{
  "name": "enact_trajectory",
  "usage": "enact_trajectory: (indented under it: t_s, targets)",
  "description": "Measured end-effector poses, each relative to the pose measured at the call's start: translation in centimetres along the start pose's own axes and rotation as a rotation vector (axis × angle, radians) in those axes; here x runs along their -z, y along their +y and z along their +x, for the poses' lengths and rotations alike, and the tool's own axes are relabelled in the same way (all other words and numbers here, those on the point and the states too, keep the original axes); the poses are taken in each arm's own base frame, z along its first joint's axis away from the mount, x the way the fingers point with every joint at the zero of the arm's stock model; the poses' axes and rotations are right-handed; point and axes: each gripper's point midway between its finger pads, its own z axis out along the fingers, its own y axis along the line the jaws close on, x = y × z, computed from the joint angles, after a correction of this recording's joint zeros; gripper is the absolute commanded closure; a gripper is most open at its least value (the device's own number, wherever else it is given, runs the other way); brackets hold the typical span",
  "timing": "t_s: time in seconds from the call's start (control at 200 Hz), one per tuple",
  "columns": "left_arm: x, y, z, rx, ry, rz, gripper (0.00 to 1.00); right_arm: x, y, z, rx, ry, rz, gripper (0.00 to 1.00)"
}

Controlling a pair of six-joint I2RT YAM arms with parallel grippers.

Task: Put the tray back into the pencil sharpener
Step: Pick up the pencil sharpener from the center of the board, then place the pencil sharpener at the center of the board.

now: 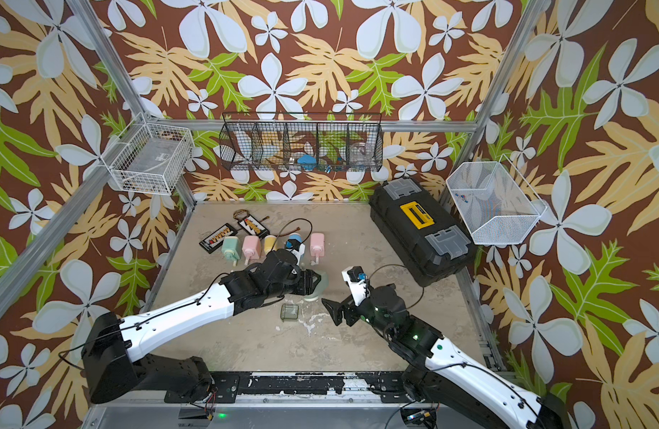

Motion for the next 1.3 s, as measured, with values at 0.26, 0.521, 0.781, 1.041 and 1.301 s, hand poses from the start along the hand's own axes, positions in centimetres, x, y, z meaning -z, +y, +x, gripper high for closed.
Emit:
enact_trajectory:
  t_s: [0.26, 0.521, 0.781, 1.041, 1.301]
  targets:
    - [-1.1, -1.7, -0.7, -0.287, 0.081, -0.03, 0.97, 3.5, -4.1, -1.1, -0.14, -0.006, 0.265, 0.03]
    - [-2.0, -2.4, 2.5, -0.679, 0.288, -0.092, 0.99, 7.9, -8.1, -4.3, -0.163, -0.057, 0.564, 0.05]
    - [-1.8, -1.9, 4.3, -0.906, 0.414, -0.152, 1.0, 10.6, -10.4, -4.6, -0.148, -0.103, 0.726, 0.06]
    - [-3.0, -1.0, 8.4, -1.07, 0.565, -0.202, 1.0, 10.3, -11.5, -2.6, -0.206, -0.048, 0.803, 0.12]
    - [-3.6, 1.4, 9.5, -1.152, 0.636, -0.294, 1.0, 9.0, -13.2, 4.5, -0.464, 0.097, 0.813, 0.23]
